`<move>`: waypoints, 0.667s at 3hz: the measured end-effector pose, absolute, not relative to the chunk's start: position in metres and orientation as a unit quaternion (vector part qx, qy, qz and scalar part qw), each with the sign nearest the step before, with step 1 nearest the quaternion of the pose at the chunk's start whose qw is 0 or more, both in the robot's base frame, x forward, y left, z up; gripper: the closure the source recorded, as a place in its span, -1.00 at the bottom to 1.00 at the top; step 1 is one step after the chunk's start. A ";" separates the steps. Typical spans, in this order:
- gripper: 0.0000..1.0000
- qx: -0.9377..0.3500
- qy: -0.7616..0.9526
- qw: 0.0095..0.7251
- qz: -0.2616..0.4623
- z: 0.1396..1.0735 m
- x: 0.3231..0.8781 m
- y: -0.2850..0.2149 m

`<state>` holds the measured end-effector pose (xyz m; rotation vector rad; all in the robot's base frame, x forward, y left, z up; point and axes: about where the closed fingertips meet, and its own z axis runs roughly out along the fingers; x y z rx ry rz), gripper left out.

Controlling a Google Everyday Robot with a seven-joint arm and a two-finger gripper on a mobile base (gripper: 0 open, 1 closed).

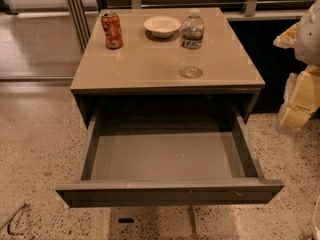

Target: Place water bottle into top drawer

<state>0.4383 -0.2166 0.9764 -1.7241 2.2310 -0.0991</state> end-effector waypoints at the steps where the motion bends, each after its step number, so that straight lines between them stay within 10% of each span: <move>1: -1.00 -0.604 0.777 0.171 -0.035 0.977 0.450 -0.217; 2: -1.00 -0.608 0.767 0.202 -0.039 0.978 0.489 -0.212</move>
Offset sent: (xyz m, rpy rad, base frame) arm 0.1013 0.0085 0.0032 0.0853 -0.1422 0.0446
